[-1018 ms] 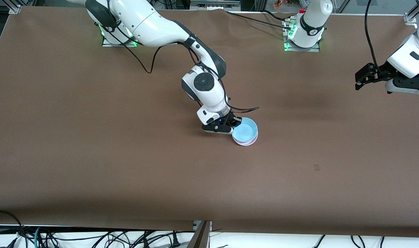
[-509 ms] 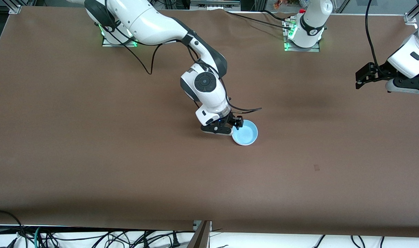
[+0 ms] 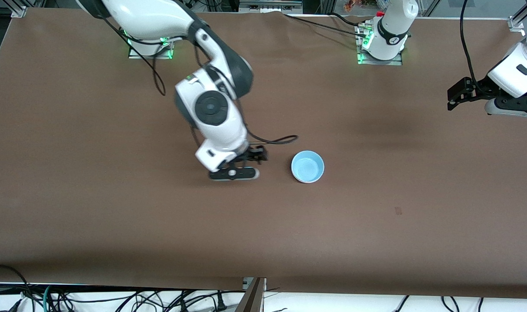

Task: Stack pink and blue bowls on white bowl

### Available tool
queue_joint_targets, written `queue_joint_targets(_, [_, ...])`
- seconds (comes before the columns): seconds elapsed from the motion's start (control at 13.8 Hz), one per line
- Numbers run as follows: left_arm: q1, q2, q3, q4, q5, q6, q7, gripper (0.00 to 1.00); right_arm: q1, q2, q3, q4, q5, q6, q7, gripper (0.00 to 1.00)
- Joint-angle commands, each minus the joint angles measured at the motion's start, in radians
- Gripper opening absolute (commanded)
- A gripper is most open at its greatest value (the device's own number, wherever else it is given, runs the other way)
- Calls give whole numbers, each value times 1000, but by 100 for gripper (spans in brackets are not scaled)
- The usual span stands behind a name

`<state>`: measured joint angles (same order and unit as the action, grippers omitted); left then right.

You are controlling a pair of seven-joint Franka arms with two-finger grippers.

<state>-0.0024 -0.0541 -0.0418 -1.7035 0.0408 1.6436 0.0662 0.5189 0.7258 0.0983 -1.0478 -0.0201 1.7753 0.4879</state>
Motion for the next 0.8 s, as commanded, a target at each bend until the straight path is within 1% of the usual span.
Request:
queue_joint_targets(0.0, [-1, 16, 2, 35, -12, -24, -5, 100, -51, -87, -27, -24, -21, -181, -181, 100])
queue_joint_targets(0.22, [-1, 16, 2, 35, -12, -24, -5, 100, -56, -146, -138, -26, -34, -342, -351, 100])
queue_joint_targets(0.29, [-1, 16, 2, 35, -12, -24, -5, 100, -57, -160, -187, -26, -31, -393, -406, 100])
queue_joint_targets(0.36, [-1, 16, 2, 35, -12, -24, -3, 100, -68, -187, -216, -28, -21, -416, -446, 100])
queue_joint_targets(0.44, [-1, 16, 2, 35, -12, -24, -3, 100, -97, -209, -218, -32, -18, -418, -453, 100])
queue_joint_targets(0.51, [-4, 16, 2, 35, -12, -24, -5, 100, -124, -251, -216, -56, -11, -416, -454, 100])
queue_joint_targets(0.58, [-5, 16, 2, 35, -12, -24, -5, 100, -160, -308, -209, -122, -4, -406, -445, 100])
queue_joint_targets(0.65, [-5, 16, 2, 35, -12, -24, -5, 100, -187, -369, -177, -191, -4, -390, -459, 100])
queue_joint_targets(0.73, [-5, 16, 2, 35, -12, -24, -5, 100, -239, -409, -139, -231, -10, -361, -472, 100])
